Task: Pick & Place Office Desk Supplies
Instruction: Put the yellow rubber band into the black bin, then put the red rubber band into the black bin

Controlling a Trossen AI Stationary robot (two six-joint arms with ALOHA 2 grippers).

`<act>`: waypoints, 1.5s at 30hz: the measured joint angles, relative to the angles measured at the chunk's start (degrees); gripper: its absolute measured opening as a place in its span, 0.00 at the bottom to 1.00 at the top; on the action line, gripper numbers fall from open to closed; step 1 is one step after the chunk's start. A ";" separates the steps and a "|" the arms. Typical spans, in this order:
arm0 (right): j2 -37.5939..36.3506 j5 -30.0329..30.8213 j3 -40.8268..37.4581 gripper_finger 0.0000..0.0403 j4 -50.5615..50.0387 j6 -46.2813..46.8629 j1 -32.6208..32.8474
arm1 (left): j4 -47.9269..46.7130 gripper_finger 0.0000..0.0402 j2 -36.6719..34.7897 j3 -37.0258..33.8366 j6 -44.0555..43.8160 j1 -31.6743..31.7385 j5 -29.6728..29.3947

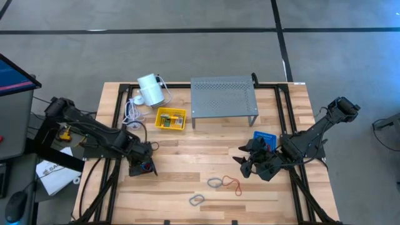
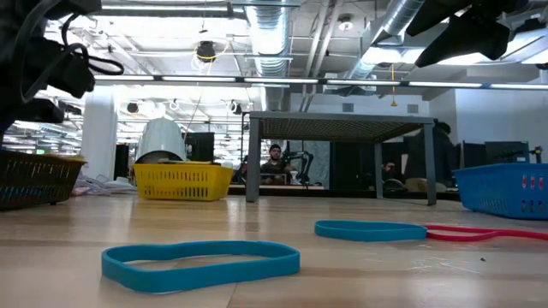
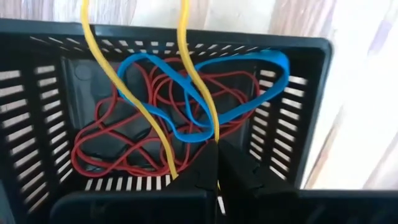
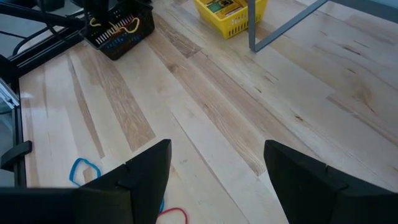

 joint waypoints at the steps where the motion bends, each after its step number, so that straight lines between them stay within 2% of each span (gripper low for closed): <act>1: 0.00 0.00 0.00 0.63 0.03 0.00 0.00 | 0.04 0.00 0.61 0.00 0.02 0.00 0.00; 16: 0.00 0.00 0.02 0.63 0.96 0.01 1.65 | 3.65 0.00 8.92 0.00 0.46 0.00 2.91; 22: 0.00 0.00 0.02 0.63 1.20 0.02 1.88 | 3.58 0.03 8.84 0.00 0.50 0.04 2.79; 26: 0.00 0.02 0.02 0.63 1.20 0.00 1.86 | 3.56 0.12 6.73 0.00 0.34 0.18 2.71; 37: 0.00 0.06 0.02 0.63 1.18 0.00 1.81 | 1.98 0.50 2.67 0.00 -0.87 3.95 2.16; 41: 0.00 0.07 0.02 0.63 1.02 0.00 1.81 | 0.41 0.58 2.78 0.00 0.52 5.42 2.08; 45: 0.00 0.08 0.02 0.63 0.74 -0.02 1.81 | 0.34 0.61 2.71 0.00 4.44 7.52 2.05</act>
